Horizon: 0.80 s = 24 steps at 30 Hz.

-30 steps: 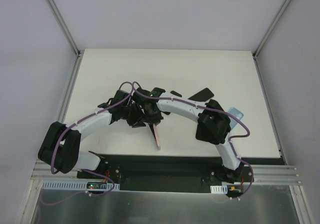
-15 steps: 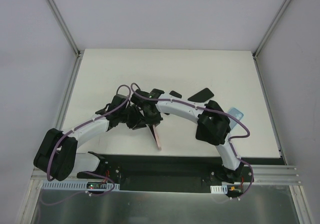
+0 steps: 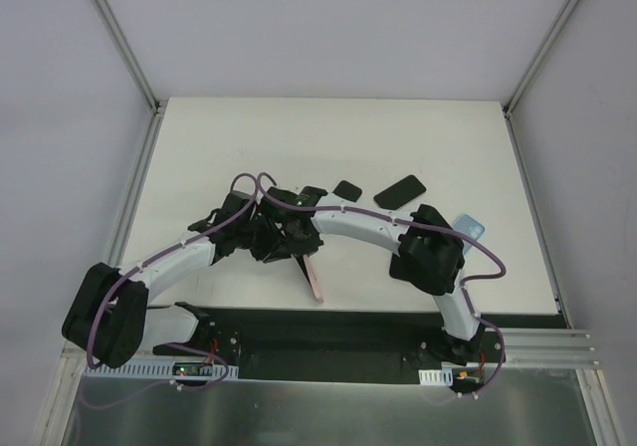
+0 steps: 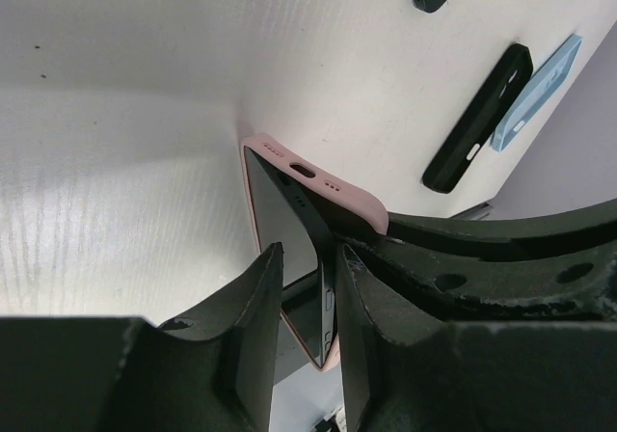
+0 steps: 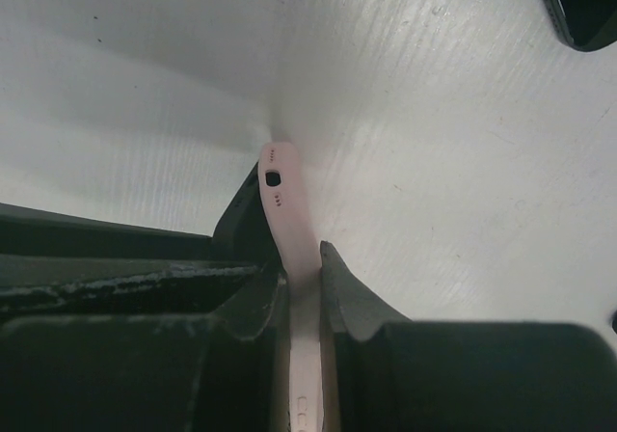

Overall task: Take the phone out of the phone case
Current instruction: Remove the phone case from the phone.

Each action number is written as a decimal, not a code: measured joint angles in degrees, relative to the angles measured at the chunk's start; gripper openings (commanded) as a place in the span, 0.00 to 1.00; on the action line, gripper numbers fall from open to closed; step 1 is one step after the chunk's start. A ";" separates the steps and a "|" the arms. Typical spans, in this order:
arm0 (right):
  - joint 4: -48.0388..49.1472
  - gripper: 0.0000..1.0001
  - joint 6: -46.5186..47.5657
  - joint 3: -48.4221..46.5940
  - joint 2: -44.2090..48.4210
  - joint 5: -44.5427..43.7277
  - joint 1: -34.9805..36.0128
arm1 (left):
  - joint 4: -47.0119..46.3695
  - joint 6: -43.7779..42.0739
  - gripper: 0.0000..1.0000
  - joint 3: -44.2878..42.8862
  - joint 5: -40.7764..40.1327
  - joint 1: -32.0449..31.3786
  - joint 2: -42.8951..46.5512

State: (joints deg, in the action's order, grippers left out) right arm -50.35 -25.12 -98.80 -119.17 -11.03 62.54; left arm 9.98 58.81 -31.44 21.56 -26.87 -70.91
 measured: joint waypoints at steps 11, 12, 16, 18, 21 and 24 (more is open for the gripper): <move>2.14 0.02 -1.05 3.67 2.45 -4.07 1.73 | 1.70 0.11 0.37 -1.03 1.44 -0.20 -1.73; 2.34 0.01 -1.11 4.07 2.78 -4.15 1.75 | 1.95 0.15 0.38 -1.09 1.68 -0.20 -1.97; 2.62 0.01 -1.07 4.96 3.43 -4.37 2.05 | 3.58 0.13 0.39 -2.05 2.27 -0.20 -2.89; 2.62 0.01 -0.92 4.96 3.45 -4.63 2.21 | 4.72 0.11 0.39 -2.91 2.40 -0.20 -3.50; 2.58 0.01 -0.70 4.96 3.45 -4.74 2.25 | 6.16 -0.02 0.39 -4.13 2.56 -0.20 -4.59; 2.54 0.01 -0.46 4.96 3.45 -5.05 2.34 | 6.91 -0.35 0.37 -4.87 2.99 -0.20 -5.55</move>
State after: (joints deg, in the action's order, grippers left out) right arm -47.81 -25.58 -93.84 -115.72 -16.08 64.88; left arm 16.88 58.46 -36.32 24.56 -27.07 -76.47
